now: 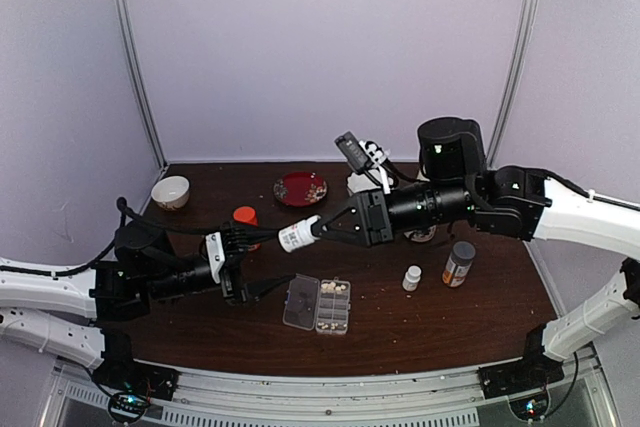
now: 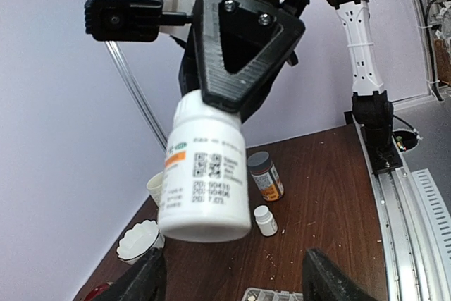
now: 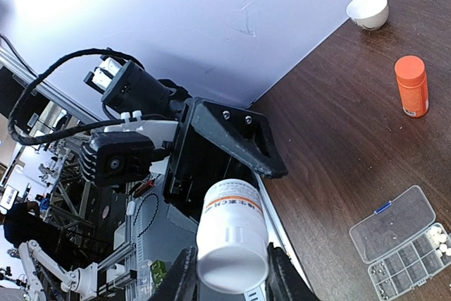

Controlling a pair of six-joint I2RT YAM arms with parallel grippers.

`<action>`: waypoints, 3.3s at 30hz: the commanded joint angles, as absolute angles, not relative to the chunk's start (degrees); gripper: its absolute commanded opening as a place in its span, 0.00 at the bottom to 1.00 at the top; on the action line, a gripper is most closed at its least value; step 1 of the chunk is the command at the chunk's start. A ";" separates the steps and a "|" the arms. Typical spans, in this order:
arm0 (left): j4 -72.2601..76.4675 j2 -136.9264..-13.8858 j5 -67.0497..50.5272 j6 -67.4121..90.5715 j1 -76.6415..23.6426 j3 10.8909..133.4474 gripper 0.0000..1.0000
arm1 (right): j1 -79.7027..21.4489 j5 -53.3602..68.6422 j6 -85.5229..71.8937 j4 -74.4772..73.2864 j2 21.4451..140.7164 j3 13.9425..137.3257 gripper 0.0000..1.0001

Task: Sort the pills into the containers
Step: Hold the pill bottle, then unscrew the lid of the pill bottle.

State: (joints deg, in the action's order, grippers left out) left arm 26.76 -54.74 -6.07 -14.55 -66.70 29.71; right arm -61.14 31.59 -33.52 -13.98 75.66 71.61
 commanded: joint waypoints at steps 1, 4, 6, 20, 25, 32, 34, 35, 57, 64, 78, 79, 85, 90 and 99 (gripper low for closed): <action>31.37 -55.19 -8.16 -17.62 -66.51 32.08 0.68 | -61.26 32.90 -33.65 -12.55 77.05 72.06 0.15; 32.29 -54.97 -7.61 -17.75 -66.52 31.64 0.69 | -61.26 33.21 -33.48 -12.61 77.49 72.23 0.14; 33.15 -54.59 -7.40 -17.75 -66.53 31.20 0.69 | -61.26 33.22 -33.40 -12.79 77.76 72.29 0.14; 34.01 -54.14 -6.81 -17.67 -66.52 30.41 0.54 | -61.77 35.18 -34.00 -11.26 78.80 72.94 0.13; 34.32 -54.27 -6.37 -17.39 -66.51 30.41 0.32 | -61.96 35.24 -33.86 -10.96 78.93 72.82 0.12; 37.03 -54.01 -5.15 -13.21 -66.51 29.63 0.20 | -63.73 35.25 -21.60 -13.85 78.81 74.24 0.12; 37.92 -54.32 -6.72 -11.95 -66.51 29.53 0.18 | -64.35 34.00 -15.08 -16.02 79.13 75.01 0.11; 38.23 -54.58 -7.57 -11.28 -66.53 29.60 0.16 | -64.30 33.67 -12.28 -16.97 79.45 75.73 0.11; 39.45 -56.84 -14.17 -0.22 -66.49 30.86 0.09 | -65.56 29.99 98.76 -27.85 79.52 78.78 0.09; 41.82 -55.98 -14.11 -0.18 -66.53 28.59 0.09 | -66.89 24.78 104.96 -23.68 76.88 77.23 0.46; 38.49 -53.31 -13.45 -4.45 -66.46 28.61 0.08 | -66.88 24.87 29.80 -1.07 59.09 59.80 1.00; 38.35 -53.18 -13.44 -4.71 -66.47 28.57 0.08 | -66.90 18.98 18.44 -0.29 58.37 59.32 1.00; 38.56 -53.46 -12.99 -6.20 -66.47 28.65 0.08 | -66.81 16.21 -7.21 -17.00 61.71 69.40 1.00; 37.98 -54.28 -12.88 -7.38 -66.51 29.32 0.08 | -66.82 15.61 -23.57 -22.39 65.72 73.40 0.86; 35.51 -54.84 -13.42 -8.86 -66.52 30.71 0.08 | -66.97 22.35 -32.13 -31.72 73.91 81.32 0.64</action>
